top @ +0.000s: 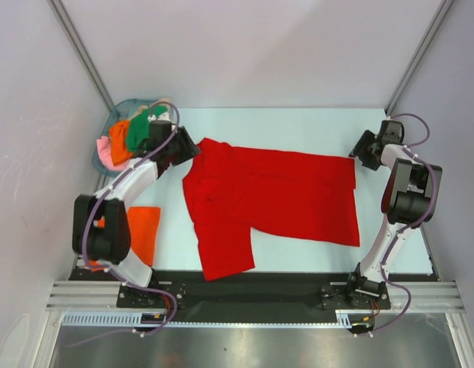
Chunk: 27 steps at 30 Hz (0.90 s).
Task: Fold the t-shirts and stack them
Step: Fold the tshirt
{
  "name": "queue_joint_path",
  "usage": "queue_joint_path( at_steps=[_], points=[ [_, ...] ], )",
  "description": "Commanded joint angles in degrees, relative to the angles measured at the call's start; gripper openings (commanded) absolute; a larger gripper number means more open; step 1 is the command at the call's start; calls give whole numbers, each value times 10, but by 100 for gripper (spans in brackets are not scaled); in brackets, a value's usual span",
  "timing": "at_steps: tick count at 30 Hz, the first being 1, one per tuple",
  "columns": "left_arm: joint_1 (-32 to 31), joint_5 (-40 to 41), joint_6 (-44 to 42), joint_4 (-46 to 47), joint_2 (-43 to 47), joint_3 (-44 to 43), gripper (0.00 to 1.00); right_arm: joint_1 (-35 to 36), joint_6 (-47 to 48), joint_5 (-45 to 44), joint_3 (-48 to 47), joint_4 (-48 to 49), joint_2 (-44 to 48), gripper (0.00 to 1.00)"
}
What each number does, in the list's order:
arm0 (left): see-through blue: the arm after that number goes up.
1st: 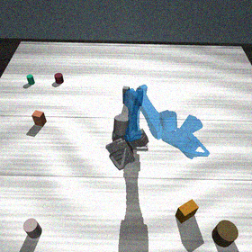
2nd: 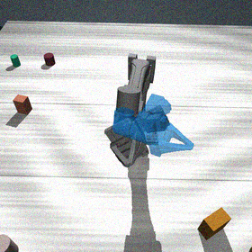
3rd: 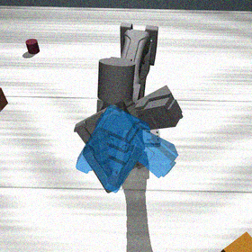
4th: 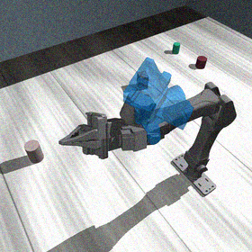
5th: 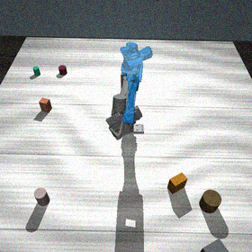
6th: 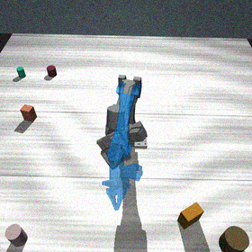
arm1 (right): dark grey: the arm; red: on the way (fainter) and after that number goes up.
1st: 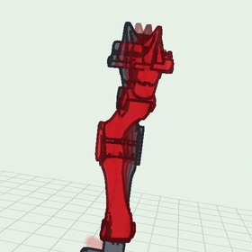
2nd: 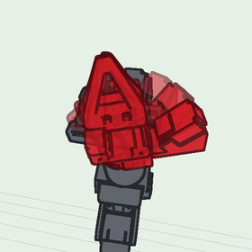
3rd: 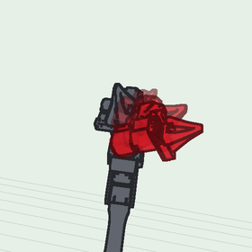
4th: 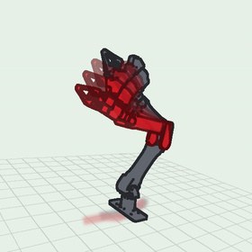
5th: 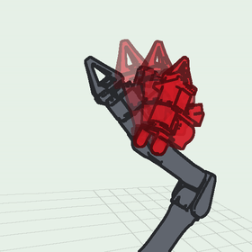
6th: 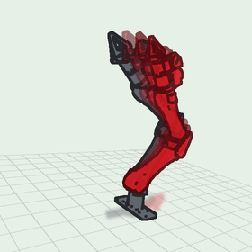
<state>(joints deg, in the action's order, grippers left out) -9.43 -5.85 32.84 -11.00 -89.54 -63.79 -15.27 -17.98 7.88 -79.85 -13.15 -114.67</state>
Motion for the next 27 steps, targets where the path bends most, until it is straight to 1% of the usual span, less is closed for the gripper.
queue_joint_path(
  at_steps=[1,4,6,8,10,12,13,14,19,20,23,27],
  points=[
    [-20,18,-62,9,-60,-73,56,-1,-6,40,-17,6,-9,66],
    [-23,47,-75,13,-118,-119,59,0,-10,50,0,22,0,68],
    [-23,44,-81,2,-163,-162,60,-1,-6,51,7,28,-4,70],
    [-24,38,-91,-2,-188,-184,60,-3,0,50,0,19,-9,70],
    [-23,46,-96,-9,-221,-210,59,-8,0,44,-1,20,-13,70],
    [-24,58,-99,-15,-237,-236,59,-13,-2,56,-2,33,-19,70],
    [-24,58,-97,-16,-253,-242,59,-17,-4,62,-6,34,-29,70],
    [-24,81,-96,-16,-261,-248,59,-18,-5,68,-9,33,-34,70],
    [-23,94,-91,-23,-324,-321,58,-16,-7,94,-28,37,-61,72],
    [-23,93,-90,-27,-347,-333,58,-13,-7,94,-32,37,-67,72],
    [-23,89,-81,-39,-378,-376,58,-12,-5,90,-41,34,-75,72],
    [-23,83,-67,-51,-423,-424,56,-7,-3,103,-54,23,-91,70]
  ],
)
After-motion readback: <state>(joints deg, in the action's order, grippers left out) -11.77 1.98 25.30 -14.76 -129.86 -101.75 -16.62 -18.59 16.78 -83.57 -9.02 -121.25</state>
